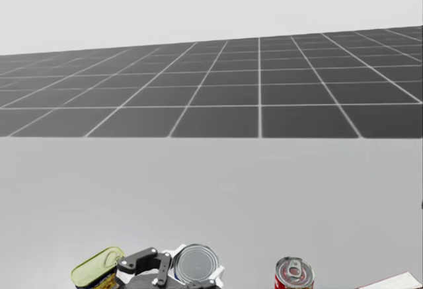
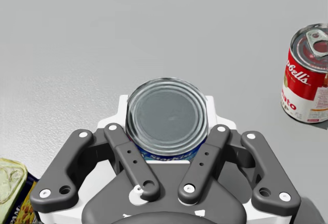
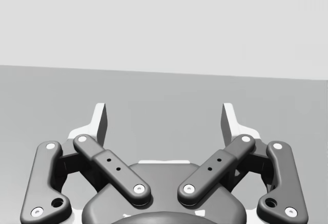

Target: Pick up the tuna fish can and lift it.

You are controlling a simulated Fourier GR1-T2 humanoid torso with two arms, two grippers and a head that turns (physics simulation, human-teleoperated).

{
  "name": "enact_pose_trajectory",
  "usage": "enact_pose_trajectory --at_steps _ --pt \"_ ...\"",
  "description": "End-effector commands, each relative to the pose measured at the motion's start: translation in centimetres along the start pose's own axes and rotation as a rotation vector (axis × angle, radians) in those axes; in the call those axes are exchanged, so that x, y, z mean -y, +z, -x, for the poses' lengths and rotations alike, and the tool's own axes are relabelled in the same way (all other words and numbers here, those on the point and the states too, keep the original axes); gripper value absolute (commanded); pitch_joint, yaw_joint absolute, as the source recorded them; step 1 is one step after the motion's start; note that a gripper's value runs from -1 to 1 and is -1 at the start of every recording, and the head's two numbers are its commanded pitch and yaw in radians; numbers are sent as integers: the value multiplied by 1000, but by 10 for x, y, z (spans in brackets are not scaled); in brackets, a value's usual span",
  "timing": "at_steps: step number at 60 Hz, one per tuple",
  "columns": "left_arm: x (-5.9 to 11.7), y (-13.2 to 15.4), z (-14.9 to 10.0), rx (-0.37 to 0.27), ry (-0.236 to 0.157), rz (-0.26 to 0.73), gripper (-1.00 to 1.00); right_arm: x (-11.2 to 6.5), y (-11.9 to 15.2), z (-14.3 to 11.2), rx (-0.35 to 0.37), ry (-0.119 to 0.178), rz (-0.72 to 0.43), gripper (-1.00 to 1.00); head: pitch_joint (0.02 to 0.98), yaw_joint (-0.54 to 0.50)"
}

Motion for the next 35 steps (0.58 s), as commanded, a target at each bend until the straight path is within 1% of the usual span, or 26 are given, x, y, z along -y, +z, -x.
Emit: enact_pose_trajectory --at_steps 1,5,10,13,18,19,25,27,28,30,35 --pt "2 1 -33 72 -107 99 1000 1 -1 1 4 11 7 -1000 423 155" --pt "-2 3 -45 98 -147 86 1000 2 -1 1 1 14 10 -1000 418 155" --pt "-5 5 -57 123 -164 77 1000 2 -1 1 1 15 10 -1000 416 156" --pt "-8 7 -67 147 -183 64 1000 2 -1 1 -1 15 8 -1000 414 159" --pt "-12 10 -80 178 -196 49 1000 2 -1 1 -2 13 7 -1000 415 159" --pt "-14 12 -88 196 -203 39 1000 2 -1 1 -4 10 5 -1000 414 158" --pt "-19 16 -106 235 -218 21 1000 2 -1 1 -5 9 4 -1000 415 156" --pt "-21 18 -115 257 -229 9 1000 2 -1 1 -6 9 4 -1000 415 155" --pt "-21 18 -115 257 -229 9 1000 2 -1 1 -6 9 4 -1000 415 155" --pt "-24 21 -125 280 -234 -3 1000 2 -2 1 -6 9 4 -1000 415 154" --pt "-28 24 -140 314 -240 -21 1000 3 -2 1 -7 8 3 -1000 416 153"
